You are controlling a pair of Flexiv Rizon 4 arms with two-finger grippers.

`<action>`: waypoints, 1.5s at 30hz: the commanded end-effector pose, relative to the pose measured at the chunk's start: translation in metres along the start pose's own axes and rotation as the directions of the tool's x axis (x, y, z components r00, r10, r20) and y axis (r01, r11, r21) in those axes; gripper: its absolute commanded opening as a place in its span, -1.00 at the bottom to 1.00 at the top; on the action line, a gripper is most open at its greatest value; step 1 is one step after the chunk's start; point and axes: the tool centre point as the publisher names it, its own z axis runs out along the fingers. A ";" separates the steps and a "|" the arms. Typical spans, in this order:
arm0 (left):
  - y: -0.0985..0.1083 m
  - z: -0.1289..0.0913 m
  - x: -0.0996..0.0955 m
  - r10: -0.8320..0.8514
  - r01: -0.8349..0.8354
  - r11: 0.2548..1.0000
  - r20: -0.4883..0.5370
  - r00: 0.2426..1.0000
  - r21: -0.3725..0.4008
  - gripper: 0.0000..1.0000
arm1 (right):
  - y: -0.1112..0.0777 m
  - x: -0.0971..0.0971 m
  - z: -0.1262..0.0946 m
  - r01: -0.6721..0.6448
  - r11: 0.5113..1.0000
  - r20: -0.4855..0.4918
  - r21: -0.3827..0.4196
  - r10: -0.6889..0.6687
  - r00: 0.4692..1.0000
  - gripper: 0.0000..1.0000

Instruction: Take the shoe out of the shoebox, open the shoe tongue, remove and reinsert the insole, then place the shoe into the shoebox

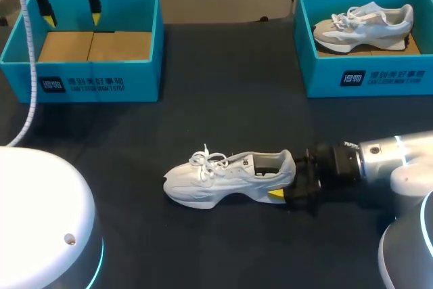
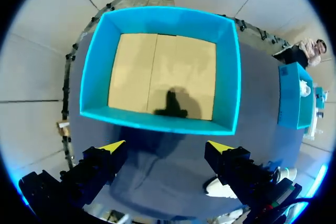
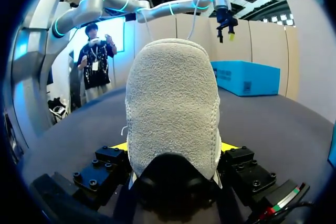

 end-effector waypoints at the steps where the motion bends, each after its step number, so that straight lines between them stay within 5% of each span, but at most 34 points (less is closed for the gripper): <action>1: 0.061 -0.007 0.012 -0.043 0.043 0.992 -0.006 0.999 0.121 1.00 | 0.001 0.001 0.002 0.000 1.000 0.002 0.003 0.000 1.000 -1.00; 8: 0.114 -0.013 0.029 0.072 -0.060 0.991 -0.097 0.993 0.119 1.00 | 0.001 0.001 0.002 0.000 1.000 0.002 0.003 0.000 1.000 -1.00; 21: 0.182 -0.013 0.075 0.229 -0.224 0.972 -0.076 0.970 0.072 1.00 | 0.001 0.001 0.002 0.000 1.000 0.002 0.003 0.000 1.000 -1.00; 37: 0.182 -0.013 0.075 0.229 -0.224 0.972 -0.076 0.970 0.072 1.00 | 0.001 0.001 0.002 0.000 1.000 0.002 0.003 0.000 1.000 -1.00; 41: 0.200 -0.014 0.115 0.248 -0.257 0.965 -0.138 0.959 -0.050 1.00 | 0.001 0.001 0.002 0.000 1.000 0.002 0.003 0.000 1.000 -1.00; 45: 0.225 -0.007 0.147 0.261 -0.276 0.958 -0.161 0.952 -0.080 1.00 | 0.001 0.001 0.002 0.000 1.000 0.002 0.003 0.000 1.000 -1.00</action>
